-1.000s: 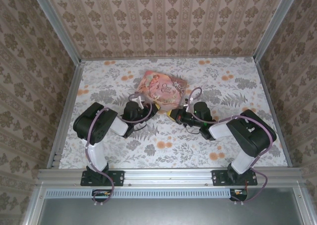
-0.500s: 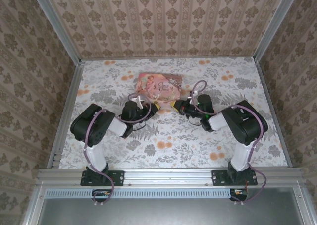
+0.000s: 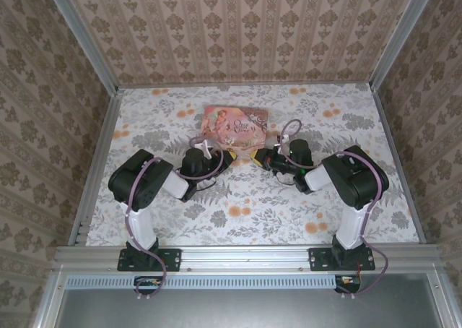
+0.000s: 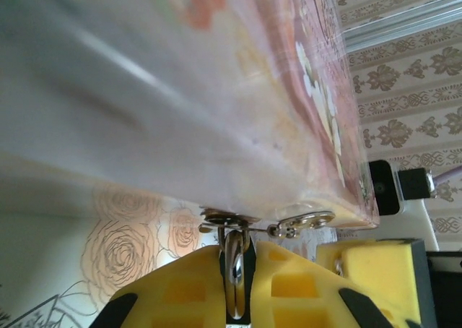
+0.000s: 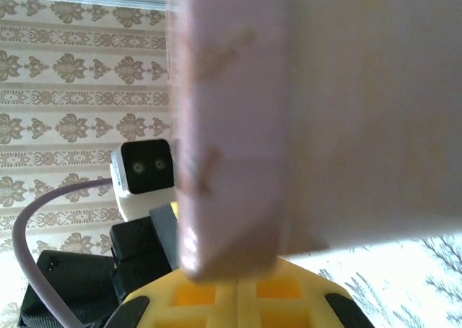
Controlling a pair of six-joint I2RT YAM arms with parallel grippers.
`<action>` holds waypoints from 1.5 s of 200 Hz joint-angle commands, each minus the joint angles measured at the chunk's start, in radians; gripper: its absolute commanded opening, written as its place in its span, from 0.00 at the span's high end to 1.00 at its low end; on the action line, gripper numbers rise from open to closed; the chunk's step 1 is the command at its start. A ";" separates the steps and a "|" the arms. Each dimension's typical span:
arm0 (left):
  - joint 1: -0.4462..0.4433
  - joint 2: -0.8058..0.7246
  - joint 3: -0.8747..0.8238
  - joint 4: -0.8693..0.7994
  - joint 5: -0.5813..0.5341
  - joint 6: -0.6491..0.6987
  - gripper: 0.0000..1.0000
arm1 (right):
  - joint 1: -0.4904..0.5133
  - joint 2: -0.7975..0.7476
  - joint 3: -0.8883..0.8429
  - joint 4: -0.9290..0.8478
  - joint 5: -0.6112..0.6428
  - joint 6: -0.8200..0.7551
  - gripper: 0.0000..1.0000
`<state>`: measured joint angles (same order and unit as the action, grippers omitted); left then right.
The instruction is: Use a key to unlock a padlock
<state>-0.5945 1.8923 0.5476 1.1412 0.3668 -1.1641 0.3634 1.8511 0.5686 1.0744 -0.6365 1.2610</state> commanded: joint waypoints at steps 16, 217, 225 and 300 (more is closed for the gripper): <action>-0.004 0.024 0.028 0.064 0.047 -0.069 1.00 | 0.003 -0.093 -0.066 0.042 -0.001 0.009 1.00; 0.009 0.016 0.021 0.129 0.078 -0.208 1.00 | 0.191 0.029 -0.141 0.250 0.375 0.115 1.00; 0.009 0.014 0.018 0.126 0.080 -0.220 1.00 | 0.193 0.048 -0.134 0.256 0.378 0.115 1.00; -0.002 -0.074 0.060 -0.176 0.104 -0.112 1.00 | 0.215 0.059 -0.129 0.254 0.408 0.095 1.00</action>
<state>-0.5880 1.8729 0.5751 1.1282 0.4126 -1.2945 0.5724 1.9068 0.4263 1.2778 -0.2604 1.3651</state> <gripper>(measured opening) 0.089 0.067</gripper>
